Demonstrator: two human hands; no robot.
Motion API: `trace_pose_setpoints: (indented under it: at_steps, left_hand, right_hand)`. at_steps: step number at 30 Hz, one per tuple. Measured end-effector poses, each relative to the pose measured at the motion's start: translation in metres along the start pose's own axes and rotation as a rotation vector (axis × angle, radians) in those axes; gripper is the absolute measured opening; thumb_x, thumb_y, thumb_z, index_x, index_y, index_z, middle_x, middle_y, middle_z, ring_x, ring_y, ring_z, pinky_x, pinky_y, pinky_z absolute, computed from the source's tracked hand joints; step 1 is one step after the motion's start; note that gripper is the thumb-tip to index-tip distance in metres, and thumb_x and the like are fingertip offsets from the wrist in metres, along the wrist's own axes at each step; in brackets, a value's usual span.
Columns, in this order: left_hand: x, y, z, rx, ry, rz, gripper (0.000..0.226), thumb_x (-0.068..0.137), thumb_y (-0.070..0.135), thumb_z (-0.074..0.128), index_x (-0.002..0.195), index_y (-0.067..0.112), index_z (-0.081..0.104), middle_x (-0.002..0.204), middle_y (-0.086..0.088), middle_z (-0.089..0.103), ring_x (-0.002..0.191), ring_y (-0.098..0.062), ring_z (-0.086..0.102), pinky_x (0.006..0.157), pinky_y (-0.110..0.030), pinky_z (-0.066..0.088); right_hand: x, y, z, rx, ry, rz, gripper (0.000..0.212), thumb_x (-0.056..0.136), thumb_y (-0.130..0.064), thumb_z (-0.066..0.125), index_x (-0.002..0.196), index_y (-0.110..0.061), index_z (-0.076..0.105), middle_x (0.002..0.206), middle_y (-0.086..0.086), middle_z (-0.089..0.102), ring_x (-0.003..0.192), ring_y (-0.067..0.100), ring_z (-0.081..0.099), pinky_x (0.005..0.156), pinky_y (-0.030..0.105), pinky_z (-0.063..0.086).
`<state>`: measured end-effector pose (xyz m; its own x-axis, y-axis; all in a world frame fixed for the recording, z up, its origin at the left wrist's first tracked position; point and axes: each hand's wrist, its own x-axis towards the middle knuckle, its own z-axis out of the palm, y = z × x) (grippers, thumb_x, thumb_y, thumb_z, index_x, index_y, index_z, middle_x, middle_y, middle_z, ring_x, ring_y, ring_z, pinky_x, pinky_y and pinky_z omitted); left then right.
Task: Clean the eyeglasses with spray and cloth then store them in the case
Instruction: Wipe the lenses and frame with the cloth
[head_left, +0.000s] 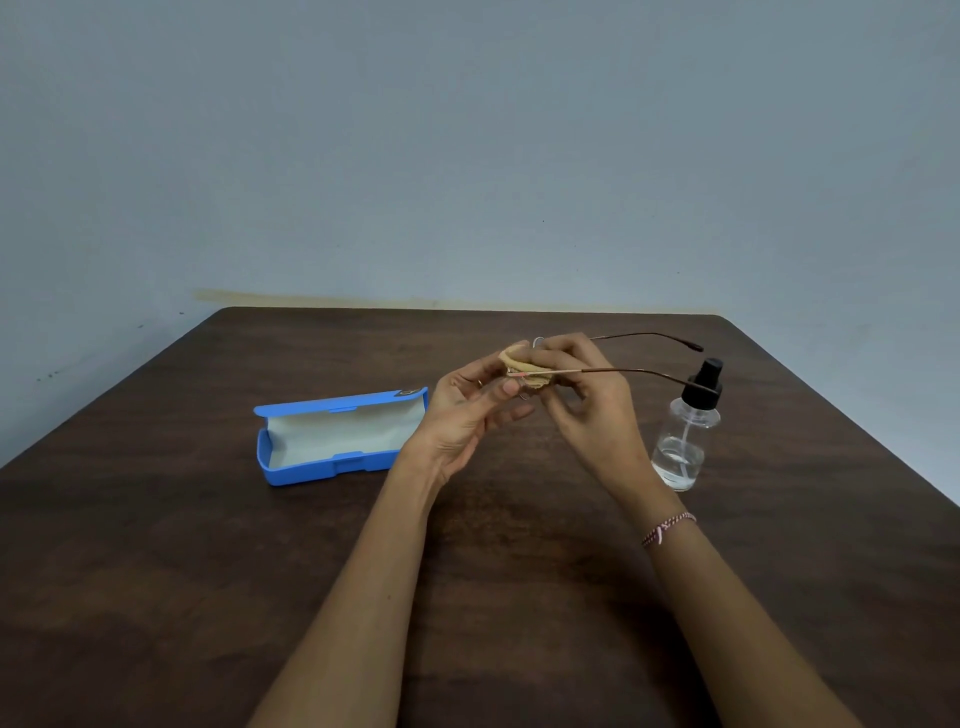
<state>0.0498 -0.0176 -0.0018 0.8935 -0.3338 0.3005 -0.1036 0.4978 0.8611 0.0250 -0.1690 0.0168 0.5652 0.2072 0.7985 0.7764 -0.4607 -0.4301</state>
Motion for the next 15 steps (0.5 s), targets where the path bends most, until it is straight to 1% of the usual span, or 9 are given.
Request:
trace_pose_setpoints:
  at_steps: [3, 7, 10, 12, 14, 15]
  left_hand:
    - [0.0006, -0.0015, -0.0011, 0.011, -0.003, 0.004, 0.058, 0.047, 0.028, 0.091, 0.101, 0.018, 0.074, 0.096, -0.002, 0.073, 0.084, -0.013, 0.070, 0.071, -0.026, 0.057]
    - [0.0033, -0.0054, -0.0010, 0.041, 0.015, -0.005, 0.064, 0.046, 0.029, 0.093, 0.104, 0.013, 0.072, 0.105, -0.006, 0.071, 0.098, -0.021, 0.067, 0.078, -0.030, 0.055]
    - [0.0044, -0.0075, -0.0010, 0.045, 0.034, -0.007, 0.064, 0.044, 0.029, 0.094, 0.103, 0.014, 0.072, 0.107, -0.008, 0.070, 0.098, -0.021, 0.067, 0.078, -0.031, 0.055]
    - [0.0036, -0.0066, -0.0012, 0.036, 0.025, -0.002, 0.059, 0.047, 0.023, 0.092, 0.103, 0.016, 0.072, 0.106, -0.007, 0.070, 0.097, -0.019, 0.067, 0.077, -0.031, 0.056]
    - [0.0016, -0.0044, 0.0000, 0.043, 0.019, 0.012, 0.054, 0.057, 0.011, 0.083, 0.109, 0.017, 0.070, 0.106, -0.003, 0.070, 0.096, -0.016, 0.067, 0.078, -0.029, 0.057]
    - [0.0008, -0.0030, 0.0012, 0.052, 0.022, 0.016, 0.054, 0.061, 0.005, 0.076, 0.113, 0.017, 0.066, 0.105, -0.001, 0.069, 0.094, -0.013, 0.067, 0.079, -0.029, 0.057]
  right_hand:
    - [0.0002, 0.0011, 0.0007, 0.000, 0.010, -0.022, 0.040, 0.080, 0.015, 0.059, 0.108, -0.010, 0.069, 0.104, 0.009, 0.055, 0.103, 0.018, 0.056, 0.090, 0.025, 0.048]
    - [0.0000, 0.0040, -0.0009, -0.056, 0.074, 0.049, 0.044, 0.078, 0.016, 0.059, 0.106, -0.017, 0.070, 0.103, 0.002, 0.051, 0.099, 0.014, 0.053, 0.086, 0.015, 0.045]
    - [-0.0010, 0.0042, -0.0002, -0.085, 0.103, 0.071, 0.048, 0.078, 0.012, 0.063, 0.108, -0.025, 0.066, 0.101, -0.004, 0.048, 0.098, 0.012, 0.051, 0.087, 0.012, 0.042]
    - [-0.0014, 0.0038, -0.0002, -0.082, 0.108, 0.077, 0.050, 0.078, 0.011, 0.064, 0.109, -0.028, 0.063, 0.101, -0.005, 0.048, 0.099, 0.012, 0.051, 0.088, 0.015, 0.044]
    - [-0.0012, 0.0032, -0.0012, -0.057, 0.090, 0.057, 0.046, 0.076, 0.012, 0.063, 0.107, -0.022, 0.067, 0.102, -0.004, 0.047, 0.099, 0.016, 0.052, 0.086, 0.024, 0.048]
    - [-0.0011, 0.0025, -0.0015, -0.043, 0.074, 0.039, 0.044, 0.076, 0.012, 0.061, 0.107, -0.019, 0.068, 0.102, -0.003, 0.047, 0.099, 0.019, 0.052, 0.084, 0.027, 0.048]
